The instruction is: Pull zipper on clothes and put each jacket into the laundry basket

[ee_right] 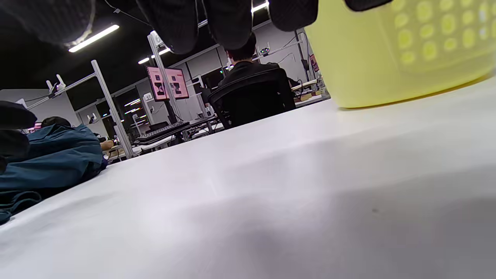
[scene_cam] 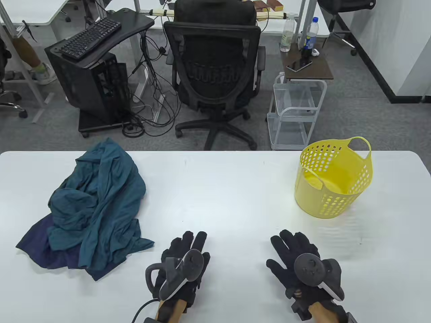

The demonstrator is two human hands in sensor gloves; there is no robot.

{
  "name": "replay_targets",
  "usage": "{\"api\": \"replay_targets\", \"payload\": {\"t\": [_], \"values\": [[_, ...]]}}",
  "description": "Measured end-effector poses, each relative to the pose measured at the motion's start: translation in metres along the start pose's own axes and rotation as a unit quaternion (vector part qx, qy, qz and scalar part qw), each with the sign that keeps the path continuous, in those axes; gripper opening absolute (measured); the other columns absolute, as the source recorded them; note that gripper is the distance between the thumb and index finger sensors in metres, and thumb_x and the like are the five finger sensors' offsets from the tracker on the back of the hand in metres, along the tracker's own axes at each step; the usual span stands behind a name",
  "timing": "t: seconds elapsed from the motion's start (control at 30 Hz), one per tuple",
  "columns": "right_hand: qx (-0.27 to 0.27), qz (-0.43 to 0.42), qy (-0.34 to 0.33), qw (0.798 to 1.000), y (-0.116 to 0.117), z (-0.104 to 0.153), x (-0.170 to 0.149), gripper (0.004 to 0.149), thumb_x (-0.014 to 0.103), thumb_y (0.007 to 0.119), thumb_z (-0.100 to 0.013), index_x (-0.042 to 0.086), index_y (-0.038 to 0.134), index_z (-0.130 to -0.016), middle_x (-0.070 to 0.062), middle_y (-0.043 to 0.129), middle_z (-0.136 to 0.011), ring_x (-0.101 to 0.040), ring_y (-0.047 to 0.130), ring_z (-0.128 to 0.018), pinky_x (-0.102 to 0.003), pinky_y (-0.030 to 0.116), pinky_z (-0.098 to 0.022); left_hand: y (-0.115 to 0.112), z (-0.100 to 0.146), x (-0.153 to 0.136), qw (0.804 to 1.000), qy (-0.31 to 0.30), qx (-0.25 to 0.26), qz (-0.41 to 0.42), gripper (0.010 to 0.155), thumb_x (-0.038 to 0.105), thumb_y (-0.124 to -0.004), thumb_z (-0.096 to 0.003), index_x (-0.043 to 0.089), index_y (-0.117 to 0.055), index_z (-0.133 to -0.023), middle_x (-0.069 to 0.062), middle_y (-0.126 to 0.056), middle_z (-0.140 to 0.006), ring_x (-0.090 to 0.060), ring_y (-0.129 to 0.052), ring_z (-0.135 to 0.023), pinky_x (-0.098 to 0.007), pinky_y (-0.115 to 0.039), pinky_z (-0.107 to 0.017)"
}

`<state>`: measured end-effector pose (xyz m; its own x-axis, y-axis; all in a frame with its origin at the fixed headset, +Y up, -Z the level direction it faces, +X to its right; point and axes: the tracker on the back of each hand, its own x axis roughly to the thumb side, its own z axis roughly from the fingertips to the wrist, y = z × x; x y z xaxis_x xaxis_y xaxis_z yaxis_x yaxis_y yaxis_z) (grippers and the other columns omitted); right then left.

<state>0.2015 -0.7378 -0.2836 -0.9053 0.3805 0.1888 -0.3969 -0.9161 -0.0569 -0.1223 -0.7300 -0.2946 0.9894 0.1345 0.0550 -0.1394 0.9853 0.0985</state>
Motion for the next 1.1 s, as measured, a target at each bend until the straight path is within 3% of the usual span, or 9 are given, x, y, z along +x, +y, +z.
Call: {"api": "replay_targets", "payload": {"t": [0.37,0.77,0.93,1.1], "values": [[0.021,0.008,-0.005,1.0,0.011,0.0,0.004,0.07,0.068,0.067,-0.049,0.036,0.056,-0.11,0.002,0.046,-0.124,-0.045,0.039,-0.11,-0.071,0.038,-0.07,0.0,0.004,0.005,1.0,-0.013,0.0,0.008,0.064,0.065,-0.066,-0.0378,0.051,-0.059,-0.099,0.007,-0.071,-0.111,-0.031,-0.083,-0.094,-0.057,-0.073,-0.062],[0.004,0.013,0.0,1.0,0.008,0.002,0.0,0.071,0.068,0.067,-0.048,0.037,0.053,-0.111,0.001,0.042,-0.125,-0.044,0.033,-0.11,-0.071,0.036,-0.071,-0.005,0.003,0.01,1.0,-0.019,-0.009,0.001,0.064,0.065,-0.066,-0.0378,0.051,-0.059,-0.099,0.008,-0.071,-0.111,-0.031,-0.083,-0.094,-0.057,-0.073,-0.062],[0.004,0.009,0.004,1.0,0.008,0.002,-0.003,0.072,0.068,0.067,-0.048,0.036,0.053,-0.111,0.0,0.042,-0.125,-0.045,0.034,-0.11,-0.071,0.036,-0.071,0.001,-0.009,0.004,1.0,0.002,-0.01,-0.021,0.063,0.066,-0.065,-0.0379,0.053,-0.058,-0.099,0.01,-0.071,-0.112,-0.029,-0.083,-0.095,-0.056,-0.073,-0.064],[0.006,0.007,0.003,1.0,0.008,0.002,-0.002,0.072,0.068,0.067,-0.048,0.036,0.054,-0.111,0.0,0.042,-0.124,-0.045,0.034,-0.11,-0.071,0.037,-0.071,0.022,-0.032,-0.015,0.997,0.038,0.006,-0.061,0.063,0.066,-0.066,-0.0373,0.054,-0.058,-0.099,0.011,-0.071,-0.112,-0.028,-0.083,-0.096,-0.056,-0.072,-0.064]]}}
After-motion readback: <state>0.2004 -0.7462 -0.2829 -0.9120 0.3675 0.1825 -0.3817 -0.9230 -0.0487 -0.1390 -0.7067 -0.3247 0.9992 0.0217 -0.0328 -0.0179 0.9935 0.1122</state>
